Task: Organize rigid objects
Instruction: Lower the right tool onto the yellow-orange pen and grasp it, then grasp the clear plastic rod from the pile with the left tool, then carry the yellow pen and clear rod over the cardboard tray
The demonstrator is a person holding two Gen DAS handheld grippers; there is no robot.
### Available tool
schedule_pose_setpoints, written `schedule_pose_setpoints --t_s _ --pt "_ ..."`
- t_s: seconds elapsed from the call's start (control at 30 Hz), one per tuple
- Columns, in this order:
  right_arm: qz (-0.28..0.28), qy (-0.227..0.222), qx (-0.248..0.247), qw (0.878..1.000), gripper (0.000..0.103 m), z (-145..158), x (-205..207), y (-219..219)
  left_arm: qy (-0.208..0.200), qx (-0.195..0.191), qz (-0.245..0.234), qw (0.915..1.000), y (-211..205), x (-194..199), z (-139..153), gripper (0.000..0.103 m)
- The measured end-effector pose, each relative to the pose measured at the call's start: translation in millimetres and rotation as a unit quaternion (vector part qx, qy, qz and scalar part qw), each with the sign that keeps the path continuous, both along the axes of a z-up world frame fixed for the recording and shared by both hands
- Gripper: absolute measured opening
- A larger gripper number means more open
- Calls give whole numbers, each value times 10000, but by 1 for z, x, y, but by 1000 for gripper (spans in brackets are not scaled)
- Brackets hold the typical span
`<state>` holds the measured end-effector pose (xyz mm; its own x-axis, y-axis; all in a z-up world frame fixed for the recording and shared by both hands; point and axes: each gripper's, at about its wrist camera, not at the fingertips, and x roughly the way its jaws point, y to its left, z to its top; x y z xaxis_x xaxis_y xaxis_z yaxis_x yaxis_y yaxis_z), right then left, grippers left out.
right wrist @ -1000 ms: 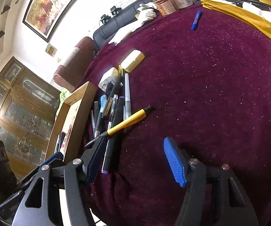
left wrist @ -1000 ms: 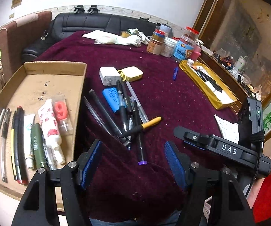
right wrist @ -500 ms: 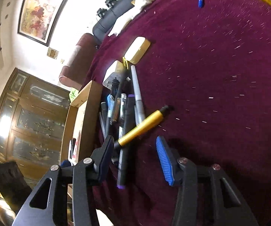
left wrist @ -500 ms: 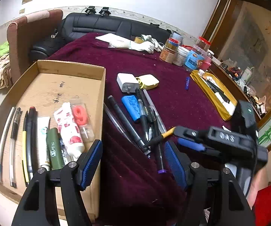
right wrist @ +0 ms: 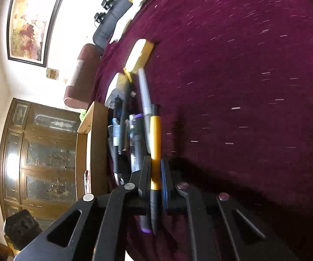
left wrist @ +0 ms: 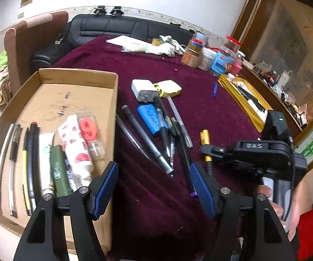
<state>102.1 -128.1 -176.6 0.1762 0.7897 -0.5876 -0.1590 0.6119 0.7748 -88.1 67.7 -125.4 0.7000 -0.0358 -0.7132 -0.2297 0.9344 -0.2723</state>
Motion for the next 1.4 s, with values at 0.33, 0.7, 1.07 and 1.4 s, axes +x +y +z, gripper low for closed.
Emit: schedule_pose_setpoints --t_s 0.33,0.7,1.07,1.4 --pt "-286 -1082 -869 9899 8 15 -11 -38 371 -159 -877 9953 -48 62 -2 72" --pt "-374 -1301 -779 9877 8 4 -10 -44 1558 529 -471 9852 -45 212 -30 71" --pt "-362 -1365 -828 9865 8 6 -13 -44 1608 -161 -823 9834 -38 210 -44 8" --pt "-388 -1348 -794 9869 8 5 -13 -44 1570 -350 -1000 9819 -47 207 -43 7"
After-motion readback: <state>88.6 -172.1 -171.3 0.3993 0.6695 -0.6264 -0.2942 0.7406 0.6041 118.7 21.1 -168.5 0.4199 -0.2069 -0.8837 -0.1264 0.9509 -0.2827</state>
